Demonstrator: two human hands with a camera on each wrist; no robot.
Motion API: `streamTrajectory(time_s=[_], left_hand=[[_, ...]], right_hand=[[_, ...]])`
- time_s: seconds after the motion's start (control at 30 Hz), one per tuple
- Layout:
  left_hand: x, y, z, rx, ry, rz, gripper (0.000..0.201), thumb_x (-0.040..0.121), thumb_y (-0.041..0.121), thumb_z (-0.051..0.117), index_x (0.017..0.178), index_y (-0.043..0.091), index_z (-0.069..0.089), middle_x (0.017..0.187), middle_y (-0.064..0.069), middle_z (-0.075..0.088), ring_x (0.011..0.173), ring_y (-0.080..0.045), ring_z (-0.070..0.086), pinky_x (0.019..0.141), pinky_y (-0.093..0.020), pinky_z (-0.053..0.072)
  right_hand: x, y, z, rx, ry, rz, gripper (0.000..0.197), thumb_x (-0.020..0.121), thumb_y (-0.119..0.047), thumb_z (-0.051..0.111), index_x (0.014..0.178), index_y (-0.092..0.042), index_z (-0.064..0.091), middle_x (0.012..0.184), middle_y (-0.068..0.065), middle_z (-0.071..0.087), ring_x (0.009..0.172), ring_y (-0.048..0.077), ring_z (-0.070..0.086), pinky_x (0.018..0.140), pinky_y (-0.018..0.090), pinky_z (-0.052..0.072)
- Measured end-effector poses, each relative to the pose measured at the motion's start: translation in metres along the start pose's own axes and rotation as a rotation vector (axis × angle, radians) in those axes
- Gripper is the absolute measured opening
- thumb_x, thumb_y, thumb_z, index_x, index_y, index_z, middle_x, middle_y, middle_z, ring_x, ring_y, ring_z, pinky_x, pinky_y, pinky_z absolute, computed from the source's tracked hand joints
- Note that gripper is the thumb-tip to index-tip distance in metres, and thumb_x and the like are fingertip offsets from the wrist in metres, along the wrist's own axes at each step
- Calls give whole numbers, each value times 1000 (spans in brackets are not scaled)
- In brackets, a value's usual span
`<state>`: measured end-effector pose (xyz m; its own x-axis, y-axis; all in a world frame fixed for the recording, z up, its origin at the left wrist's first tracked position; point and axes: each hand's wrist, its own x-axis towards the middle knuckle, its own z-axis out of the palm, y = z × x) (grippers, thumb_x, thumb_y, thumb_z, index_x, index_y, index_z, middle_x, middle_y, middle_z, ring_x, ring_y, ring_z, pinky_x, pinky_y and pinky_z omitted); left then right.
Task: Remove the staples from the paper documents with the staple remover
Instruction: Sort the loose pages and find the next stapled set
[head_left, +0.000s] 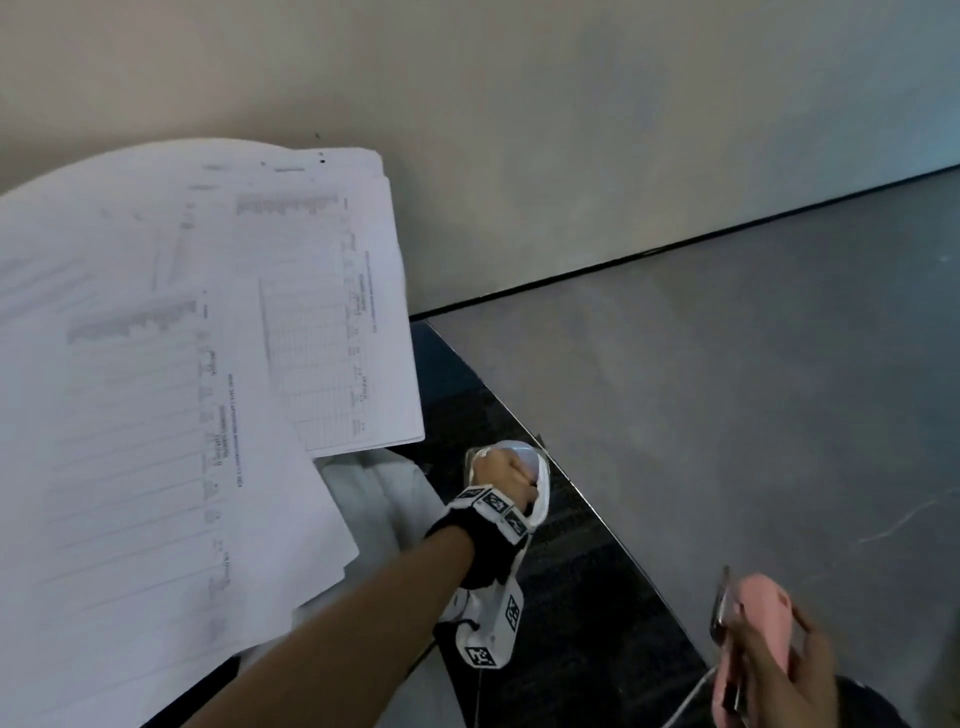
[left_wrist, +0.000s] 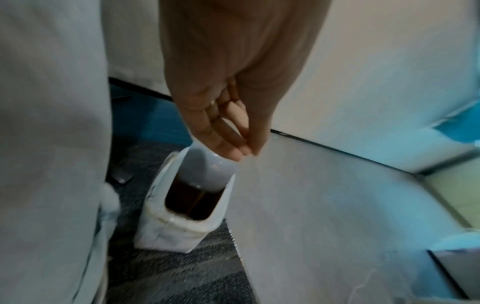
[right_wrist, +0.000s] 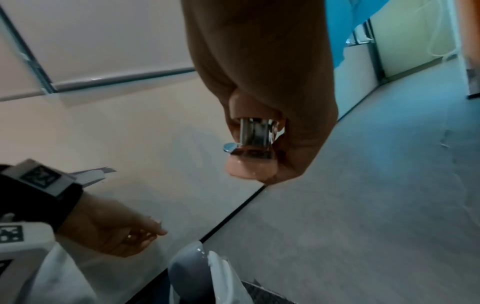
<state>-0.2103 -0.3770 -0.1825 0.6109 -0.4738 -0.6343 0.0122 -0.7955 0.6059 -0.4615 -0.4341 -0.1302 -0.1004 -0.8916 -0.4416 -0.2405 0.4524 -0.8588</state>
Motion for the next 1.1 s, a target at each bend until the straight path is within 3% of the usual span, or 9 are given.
streamTrajectory(time_s=[0.13,0.27,0.37,0.5,0.63,0.77,0.9,1.0,1.1], left_hand=[[-41,47,-37,-69,-125,179,36,74,0,71,62,26,48,68,4,53,53,1,52,53,-14,40],[-104,92,-119,-302,-95,435,10,80,0,67,82,9,63,63,6,49,37,9,46,41,-4,35],[-147,70,-206,-327,142,542,11,82,4,66,89,10,60,72,2,55,50,10,51,50,0,36],[-161,-44,-288,40,564,108,52,81,26,70,121,3,47,125,-14,45,114,-25,47,94,-29,42],[-170,-121,-295,199,647,-404,88,75,48,72,133,-2,29,143,-20,23,133,-35,26,107,-43,32],[-168,-132,-286,154,745,-441,92,67,51,77,128,0,31,134,-17,32,125,-31,35,101,-37,35],[-166,-129,-303,41,612,-450,102,65,38,83,138,3,21,139,-18,27,131,-34,32,105,-48,32],[-166,-132,-307,-14,588,-343,99,69,28,83,140,8,17,139,-13,35,130,-31,39,102,-50,34],[-165,-139,-298,-114,761,-93,57,85,19,67,130,9,33,123,-10,52,112,-29,54,88,-43,45]], right_hand=[[-29,-44,31,-84,-203,-77,33,80,-19,75,102,-38,57,97,16,62,69,38,60,68,38,51],[-73,-90,87,-169,-437,-229,40,69,-20,83,94,3,61,62,19,54,41,20,46,39,24,38],[-120,-121,139,-197,-614,-351,42,64,-14,86,82,14,60,58,15,56,41,18,48,40,27,41],[-190,-134,209,-279,-896,-433,24,70,-4,82,73,-7,59,62,8,57,41,6,53,40,20,45],[-240,-121,277,-442,-990,-464,21,74,-8,79,78,-11,59,66,4,58,51,14,56,44,24,50],[-259,-103,322,-513,-907,-475,25,72,-10,80,82,-7,57,78,10,62,65,23,61,56,33,55],[-259,-94,337,-495,-814,-463,31,70,-13,82,83,-10,55,90,12,62,84,30,65,75,43,58],[-252,-91,337,-451,-787,-412,50,70,-12,82,109,-5,52,98,10,59,88,28,61,68,34,54],[-245,-89,337,-428,-781,-374,53,69,-13,83,111,0,54,97,14,61,84,29,62,58,29,51]])
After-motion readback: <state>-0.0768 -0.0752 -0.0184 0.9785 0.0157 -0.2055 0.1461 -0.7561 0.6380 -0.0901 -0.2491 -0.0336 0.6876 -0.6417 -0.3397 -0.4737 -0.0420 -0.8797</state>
